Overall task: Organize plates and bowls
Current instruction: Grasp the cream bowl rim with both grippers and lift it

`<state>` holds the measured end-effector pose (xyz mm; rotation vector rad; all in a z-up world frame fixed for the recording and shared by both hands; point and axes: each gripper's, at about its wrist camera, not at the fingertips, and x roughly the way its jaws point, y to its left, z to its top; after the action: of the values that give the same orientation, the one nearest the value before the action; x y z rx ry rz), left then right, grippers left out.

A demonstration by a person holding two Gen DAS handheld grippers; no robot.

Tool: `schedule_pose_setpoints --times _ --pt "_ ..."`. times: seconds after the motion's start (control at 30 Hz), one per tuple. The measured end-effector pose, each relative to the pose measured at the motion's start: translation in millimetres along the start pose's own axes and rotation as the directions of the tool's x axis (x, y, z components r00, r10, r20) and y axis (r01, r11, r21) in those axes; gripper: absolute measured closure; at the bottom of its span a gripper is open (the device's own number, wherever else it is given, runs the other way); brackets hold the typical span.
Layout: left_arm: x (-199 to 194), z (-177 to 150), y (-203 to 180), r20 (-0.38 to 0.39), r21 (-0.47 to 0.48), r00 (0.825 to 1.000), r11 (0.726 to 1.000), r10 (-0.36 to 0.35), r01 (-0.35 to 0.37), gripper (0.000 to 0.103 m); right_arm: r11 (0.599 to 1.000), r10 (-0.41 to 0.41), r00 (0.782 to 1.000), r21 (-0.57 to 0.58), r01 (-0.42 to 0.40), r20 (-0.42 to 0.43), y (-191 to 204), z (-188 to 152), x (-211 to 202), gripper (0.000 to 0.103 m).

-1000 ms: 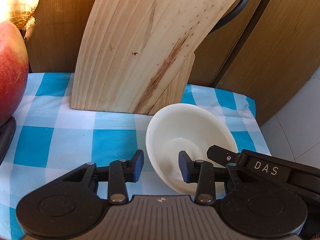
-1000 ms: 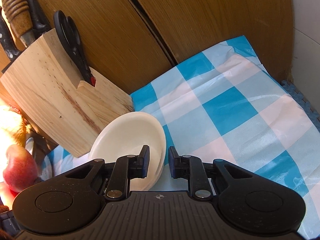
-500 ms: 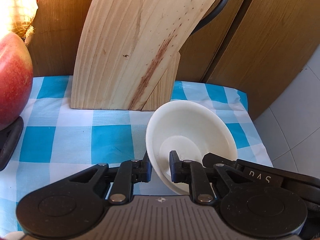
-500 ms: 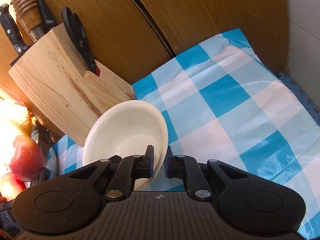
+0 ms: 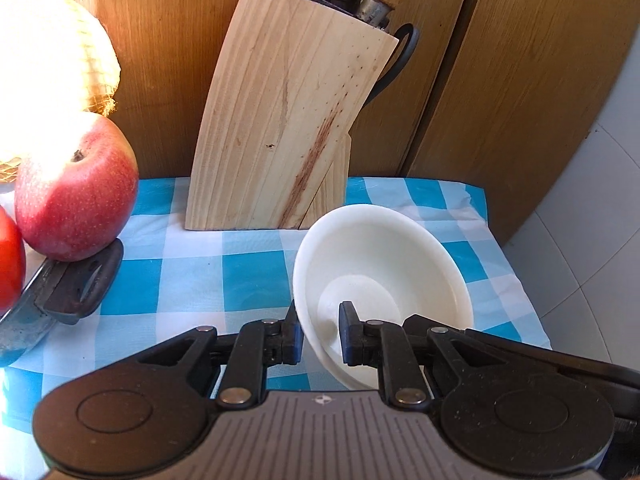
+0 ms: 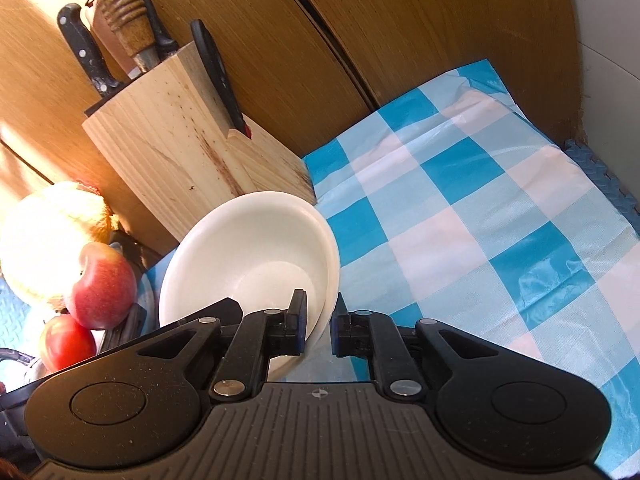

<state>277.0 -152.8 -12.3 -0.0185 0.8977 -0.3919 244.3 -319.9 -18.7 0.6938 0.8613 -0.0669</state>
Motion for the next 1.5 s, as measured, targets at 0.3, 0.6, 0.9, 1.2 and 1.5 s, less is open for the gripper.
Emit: schedule_pose_setpoints --times 0.3,0.6,0.9,1.2,1.5 --pt "-34 -15 6 0.025 0.029 0.998 0.998 0.05 -0.051 0.09 0.998 0.045 0.999 -0.034 -0.045 -0.006 15 -19 -17 0.087" --pt "-59 -30 24 0.039 0.0 0.997 0.998 0.064 -0.064 0.09 0.994 0.078 0.997 -0.077 -0.079 -0.022 31 -36 -27 0.087" --pt "-74 -37 31 0.049 -0.01 0.996 0.997 0.076 -0.076 0.09 0.99 0.097 0.995 -0.103 -0.1 -0.03 42 -44 -33 0.087" --pt "-85 -42 36 0.061 -0.017 0.994 0.996 0.087 -0.086 0.09 0.986 0.111 0.993 -0.125 -0.115 -0.035 49 -51 -37 0.087" --pt "-96 -47 43 0.069 -0.027 0.993 0.995 0.099 -0.097 0.09 0.981 0.123 0.991 -0.148 -0.128 -0.043 59 -56 -41 0.087"
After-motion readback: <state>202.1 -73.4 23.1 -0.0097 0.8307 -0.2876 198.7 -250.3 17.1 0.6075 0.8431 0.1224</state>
